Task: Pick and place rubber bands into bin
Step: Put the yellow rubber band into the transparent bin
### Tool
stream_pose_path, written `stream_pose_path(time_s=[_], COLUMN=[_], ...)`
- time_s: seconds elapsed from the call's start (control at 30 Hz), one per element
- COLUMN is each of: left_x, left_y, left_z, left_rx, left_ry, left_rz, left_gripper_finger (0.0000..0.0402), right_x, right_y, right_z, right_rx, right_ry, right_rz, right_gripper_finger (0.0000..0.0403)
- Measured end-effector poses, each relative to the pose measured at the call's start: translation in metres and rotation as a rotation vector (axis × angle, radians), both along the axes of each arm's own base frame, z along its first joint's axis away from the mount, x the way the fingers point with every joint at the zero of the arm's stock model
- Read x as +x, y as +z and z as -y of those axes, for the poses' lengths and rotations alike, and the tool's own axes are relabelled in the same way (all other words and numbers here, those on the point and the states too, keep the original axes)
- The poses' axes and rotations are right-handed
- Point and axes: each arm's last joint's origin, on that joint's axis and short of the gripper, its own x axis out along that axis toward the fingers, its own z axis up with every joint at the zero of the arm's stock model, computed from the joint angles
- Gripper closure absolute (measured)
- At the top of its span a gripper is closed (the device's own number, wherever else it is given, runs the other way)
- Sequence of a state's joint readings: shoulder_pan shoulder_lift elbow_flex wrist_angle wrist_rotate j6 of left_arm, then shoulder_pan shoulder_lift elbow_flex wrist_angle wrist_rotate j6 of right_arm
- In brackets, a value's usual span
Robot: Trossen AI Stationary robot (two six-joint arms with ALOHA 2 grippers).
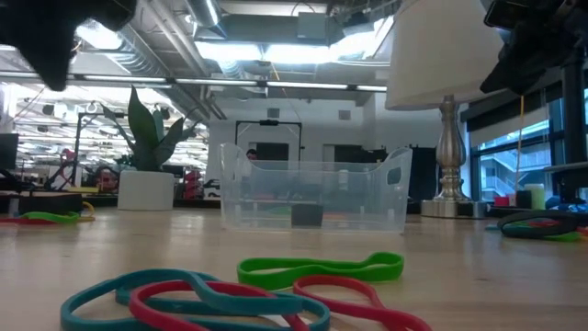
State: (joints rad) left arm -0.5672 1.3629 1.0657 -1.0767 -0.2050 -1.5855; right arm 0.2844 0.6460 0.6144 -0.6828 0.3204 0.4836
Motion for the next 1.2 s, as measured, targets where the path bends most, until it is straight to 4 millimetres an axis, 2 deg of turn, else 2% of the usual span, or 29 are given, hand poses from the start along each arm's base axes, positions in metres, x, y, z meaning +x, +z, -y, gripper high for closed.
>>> stream_pose_path(time_s=[0.27, 0.53, 0.63, 0.77, 0.93, 1.2], left_x=[-0.001, -0.001, -0.001, -0.007, -0.020, -0.048], left_y=[-0.021, -0.045, -0.052, -0.058, -0.063, -0.085], left_z=[0.025, 0.044, 0.049, 0.059, 0.075, 0.085], left_rx=[-0.079, -0.129, -0.176, -0.208, -0.159, -0.118], left_ry=[-0.077, -0.255, -0.280, -0.402, -0.581, -0.703], left_rz=[-0.166, -0.337, -0.400, -0.456, -0.462, -0.477], left_gripper_finger=[0.0383, 0.0292, 0.0271, 0.0269, 0.0276, 0.0289], right_x=[0.000, 0.000, 0.000, 0.000, 0.000, 0.001], right_y=[0.000, 0.000, 0.000, 0.001, 0.001, 0.001], right_z=[0.001, 0.001, 0.001, 0.001, 0.001, 0.001], right_rx=[-0.013, -0.013, -0.012, 0.004, 0.055, 0.145], right_ry=[-0.023, -0.024, -0.024, -0.036, -0.080, -0.148], right_rz=[0.006, 0.007, 0.008, 0.015, 0.024, 0.042], right_gripper_finger=[0.0393, 0.0393, 0.0393, 0.0393, 0.0393, 0.0393])
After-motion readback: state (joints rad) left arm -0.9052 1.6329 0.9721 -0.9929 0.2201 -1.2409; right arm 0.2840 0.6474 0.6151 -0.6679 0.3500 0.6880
